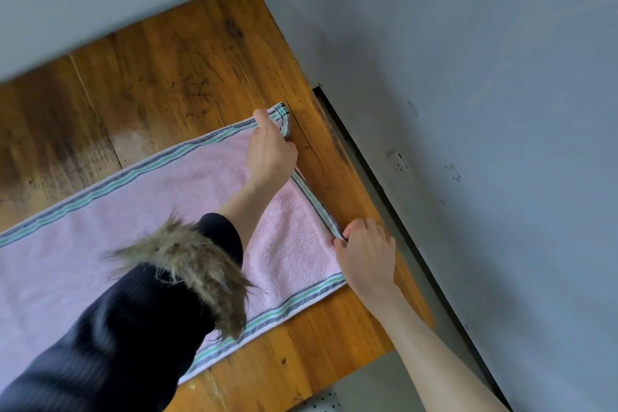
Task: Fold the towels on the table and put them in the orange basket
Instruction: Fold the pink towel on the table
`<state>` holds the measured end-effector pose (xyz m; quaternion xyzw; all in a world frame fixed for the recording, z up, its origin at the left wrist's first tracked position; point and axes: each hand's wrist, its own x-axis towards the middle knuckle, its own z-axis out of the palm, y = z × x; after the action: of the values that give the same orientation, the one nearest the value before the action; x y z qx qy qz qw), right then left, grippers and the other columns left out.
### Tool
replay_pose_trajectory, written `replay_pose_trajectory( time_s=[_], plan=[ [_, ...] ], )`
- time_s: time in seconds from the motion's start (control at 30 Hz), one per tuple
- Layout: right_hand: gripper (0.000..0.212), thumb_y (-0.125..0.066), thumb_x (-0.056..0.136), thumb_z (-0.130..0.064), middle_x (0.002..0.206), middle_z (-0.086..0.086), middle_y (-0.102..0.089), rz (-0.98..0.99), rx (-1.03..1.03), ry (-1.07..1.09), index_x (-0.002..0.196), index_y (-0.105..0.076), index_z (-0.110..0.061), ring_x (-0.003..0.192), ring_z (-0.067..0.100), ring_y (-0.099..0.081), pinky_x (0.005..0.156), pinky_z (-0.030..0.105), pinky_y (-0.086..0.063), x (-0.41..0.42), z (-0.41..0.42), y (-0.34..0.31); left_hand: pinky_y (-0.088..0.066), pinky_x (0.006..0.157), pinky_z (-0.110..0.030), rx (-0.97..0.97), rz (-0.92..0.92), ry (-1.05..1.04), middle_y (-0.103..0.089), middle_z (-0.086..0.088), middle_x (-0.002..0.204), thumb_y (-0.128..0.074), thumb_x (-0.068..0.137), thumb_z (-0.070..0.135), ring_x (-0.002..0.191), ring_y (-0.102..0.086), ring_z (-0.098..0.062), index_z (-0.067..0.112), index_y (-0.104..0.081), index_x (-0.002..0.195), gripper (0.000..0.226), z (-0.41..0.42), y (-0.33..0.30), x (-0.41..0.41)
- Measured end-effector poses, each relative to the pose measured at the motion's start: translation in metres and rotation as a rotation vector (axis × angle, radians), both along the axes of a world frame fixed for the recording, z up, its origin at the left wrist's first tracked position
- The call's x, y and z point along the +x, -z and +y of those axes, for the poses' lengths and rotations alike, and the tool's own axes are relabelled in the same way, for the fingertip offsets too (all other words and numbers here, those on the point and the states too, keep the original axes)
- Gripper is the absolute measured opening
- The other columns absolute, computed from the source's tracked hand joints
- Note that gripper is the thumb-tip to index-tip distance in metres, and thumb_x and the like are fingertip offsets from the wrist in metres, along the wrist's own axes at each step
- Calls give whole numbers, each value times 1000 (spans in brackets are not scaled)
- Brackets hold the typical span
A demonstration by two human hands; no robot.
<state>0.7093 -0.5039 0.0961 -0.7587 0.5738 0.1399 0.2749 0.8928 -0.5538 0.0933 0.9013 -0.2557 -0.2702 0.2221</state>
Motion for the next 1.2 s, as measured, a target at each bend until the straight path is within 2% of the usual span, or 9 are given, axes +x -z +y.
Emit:
replay_pose_trajectory(
  time_s=[0.1, 0.2, 0.33, 0.47, 0.63, 0.77, 0.9, 1.07, 1.2],
  plan=[
    [22, -44, 96, -35, 105, -2, -63, -35, -8, 29, 106, -54, -18, 99, 13, -57, 102, 33, -37, -2, -4, -4, -45, 46, -29, -88, 102, -160, -46, 3, 74, -43, 89, 3, 63, -51, -16, 11, -28, 119, 35, 1, 0, 6],
    [19, -49, 96, -31, 100, 0, -64, -84, 32, 65, 106, -55, -16, 87, 14, -60, 89, 32, -50, -8, -11, -8, -36, 44, -23, -156, 132, -283, -43, 2, 71, -39, 94, 13, 61, -47, -13, 11, -31, 101, 11, 3, 4, 15],
    [18, -53, 94, -27, 100, 3, -63, -111, 81, 121, 103, -59, -13, 82, 14, -61, 73, 26, -54, -18, -18, -7, -32, 45, -20, -154, 150, -354, -44, 4, 67, -38, 94, 16, 60, -46, -12, 7, -49, 102, 17, 3, 3, 25],
    [18, -51, 95, -27, 98, 5, -64, -153, 98, 231, 104, -55, -12, 73, 13, -60, 57, 21, -49, -26, -30, -5, -46, 61, -29, -205, 327, -400, -49, -3, 71, -40, 97, 16, 67, -52, -18, 19, -43, 69, 28, -12, -9, 31],
    [14, -53, 95, -24, 81, 2, -62, -231, -58, 332, 93, -56, -12, 61, 8, -53, 49, 19, -33, -40, -64, -19, -49, 74, -30, -302, 412, -396, -50, 2, 71, -46, 98, 20, 77, -53, -17, 24, -47, 68, 30, -45, -34, 14],
    [16, -55, 93, -24, 79, 4, -64, -331, -224, 401, 90, -61, -10, 69, 21, -58, 60, 33, -48, -57, -93, -42, -54, 75, -26, -381, 515, -332, -52, 1, 74, -45, 98, 13, 71, -56, -12, 24, -47, 69, 31, -72, -57, -1],
    [15, -56, 92, -21, 87, 7, -66, -373, -272, 408, 92, -64, -7, 77, 24, -60, 71, 40, -50, -57, -96, -52, -56, 70, -23, -402, 491, -257, -58, 0, 76, -55, 92, 9, 68, -61, -11, 18, -56, 77, 18, -71, -68, -2],
    [22, -50, 90, 0, 108, 13, -56, -321, -255, 366, 107, -64, -1, 90, 23, -56, 74, 18, -33, -47, -71, -57, -57, 71, -23, -413, 536, -418, -61, -3, 80, -62, 89, 12, 69, -63, -12, 9, -61, 90, 4, -35, -74, 21],
    [21, -51, 91, -1, 108, 12, -59, -318, -234, 353, 108, -64, -4, 84, 13, -48, 71, 14, -32, -40, -52, -64, -56, 75, -25, -385, 601, -493, -65, -6, 99, -56, 93, 18, 83, -65, -14, 7, -59, 107, 19, -5, -80, 42]
  ],
)
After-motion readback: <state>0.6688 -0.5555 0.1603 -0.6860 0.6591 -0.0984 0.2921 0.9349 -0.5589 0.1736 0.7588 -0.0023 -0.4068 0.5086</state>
